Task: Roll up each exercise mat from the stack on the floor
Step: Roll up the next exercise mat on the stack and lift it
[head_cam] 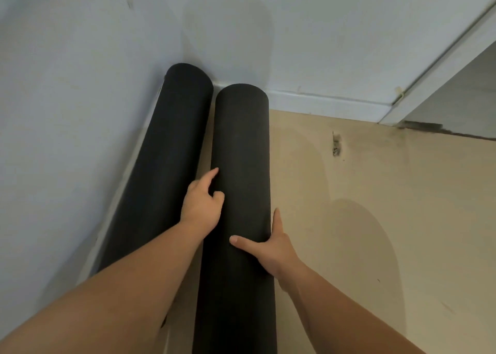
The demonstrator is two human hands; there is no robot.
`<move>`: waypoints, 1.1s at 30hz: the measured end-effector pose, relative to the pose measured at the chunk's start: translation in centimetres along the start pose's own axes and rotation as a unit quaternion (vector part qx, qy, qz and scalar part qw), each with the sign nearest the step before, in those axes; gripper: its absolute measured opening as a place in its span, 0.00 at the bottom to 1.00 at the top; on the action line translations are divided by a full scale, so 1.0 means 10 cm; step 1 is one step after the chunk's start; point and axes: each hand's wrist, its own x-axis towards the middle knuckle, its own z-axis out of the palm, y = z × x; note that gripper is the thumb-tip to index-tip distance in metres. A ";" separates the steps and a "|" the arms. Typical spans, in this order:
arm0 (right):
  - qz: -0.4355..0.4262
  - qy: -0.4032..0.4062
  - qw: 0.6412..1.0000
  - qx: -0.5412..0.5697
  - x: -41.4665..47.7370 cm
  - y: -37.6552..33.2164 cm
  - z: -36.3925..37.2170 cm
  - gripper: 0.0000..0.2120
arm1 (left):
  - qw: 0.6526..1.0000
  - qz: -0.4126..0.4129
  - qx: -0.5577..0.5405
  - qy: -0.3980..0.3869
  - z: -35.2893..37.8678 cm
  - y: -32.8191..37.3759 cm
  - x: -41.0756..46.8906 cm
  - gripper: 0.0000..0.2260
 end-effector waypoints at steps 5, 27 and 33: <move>-0.024 0.014 1.000 0.008 -0.05 0.03 0.14 0.66 | 0.975 0.123 0.184 0.015 -0.07 0.10 -0.10 0.23; -0.025 0.004 0.997 -0.066 -0.15 -0.50 -0.03 0.50 | 0.922 0.093 0.373 -0.051 -0.37 0.53 -0.24 0.27; 0.027 0.085 0.996 0.024 -1.26 -0.95 -1.15 0.45 | 0.954 0.038 0.290 -0.072 -0.66 1.59 -1.08 0.34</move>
